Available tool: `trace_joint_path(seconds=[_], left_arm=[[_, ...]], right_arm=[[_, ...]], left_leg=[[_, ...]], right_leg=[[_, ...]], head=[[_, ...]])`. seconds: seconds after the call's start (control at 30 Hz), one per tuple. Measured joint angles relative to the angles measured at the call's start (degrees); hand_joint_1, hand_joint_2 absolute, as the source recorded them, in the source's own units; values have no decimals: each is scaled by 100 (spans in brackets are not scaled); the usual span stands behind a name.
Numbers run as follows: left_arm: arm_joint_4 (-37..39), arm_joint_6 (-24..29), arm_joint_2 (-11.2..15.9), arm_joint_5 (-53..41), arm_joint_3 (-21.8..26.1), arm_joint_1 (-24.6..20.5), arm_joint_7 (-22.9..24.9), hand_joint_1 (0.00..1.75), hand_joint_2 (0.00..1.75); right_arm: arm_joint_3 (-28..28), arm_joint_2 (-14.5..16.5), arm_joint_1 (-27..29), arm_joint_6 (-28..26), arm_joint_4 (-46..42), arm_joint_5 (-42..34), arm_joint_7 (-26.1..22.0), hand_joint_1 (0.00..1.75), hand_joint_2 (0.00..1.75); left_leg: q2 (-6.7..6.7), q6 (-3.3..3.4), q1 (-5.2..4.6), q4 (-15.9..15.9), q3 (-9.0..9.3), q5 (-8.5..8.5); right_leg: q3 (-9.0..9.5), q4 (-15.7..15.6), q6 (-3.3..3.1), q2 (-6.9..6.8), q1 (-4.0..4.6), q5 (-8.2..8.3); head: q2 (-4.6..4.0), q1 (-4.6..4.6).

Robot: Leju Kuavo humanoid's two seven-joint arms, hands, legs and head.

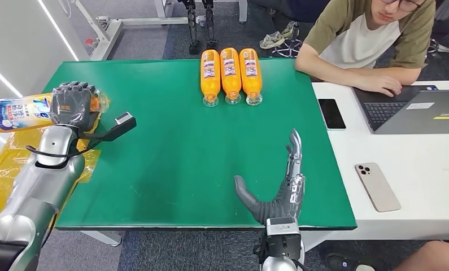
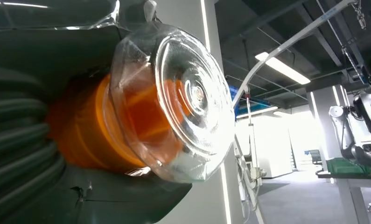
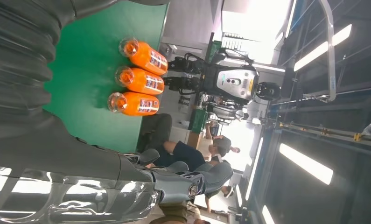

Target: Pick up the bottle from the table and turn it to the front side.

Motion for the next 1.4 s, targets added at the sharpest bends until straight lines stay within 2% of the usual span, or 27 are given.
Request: trace_joint_path(seconds=[0.13, 0.6, 0.77, 0.9, 1.17, 1.4], left_arm=[[226, -732, 33, 0, -250, -98, -148, 175, 175], [479, -863, 44, 0, -482, -177, -188, 175, 175], [575, -1384, 120, 33, -796, -202, -730, 175, 175], [672, -1455, 118, 148, -896, -80, -869, 175, 175], [747, -1329, -202, 379, -903, 557, -744, 175, 175], [807, -1394, -403, 364, -902, 676, -717, 175, 175]], right_arm=[[6, 0, -3, 77, 0, 9, 25, 0, 175], [8, 0, -3, 91, -1, 18, 42, 0, 175], [7, 3, -8, 237, -32, 165, 138, 0, 175], [6, 7, -6, 282, -78, 291, 212, 0, 175], [-4, 27, 3, 374, -244, 611, 414, 0, 175], [-14, 32, 6, 383, -298, 675, 469, 0, 175]], left_leg=[[0, -1, 0, 0, 0, 1], [-1, -1, 0, 0, -1, 1], [-1, -1, 0, 0, 0, 1], [0, -1, -1, 0, 0, 1], [-1, 2, -2, 0, -3, -2], [-2, 3, -2, 0, -3, -2]], right_leg=[[0, 1, 0, -1, 0, 1], [0, 1, -1, -1, 0, 1], [1, 2, -1, -1, 0, 1], [0, 1, -1, 1, 0, 1], [0, -4, 1, -1, -2, -1], [0, -4, 1, -4, -2, 0]], head=[[0, 0], [0, -1], [0, -1], [0, 0], [0, 1], [0, 1]])
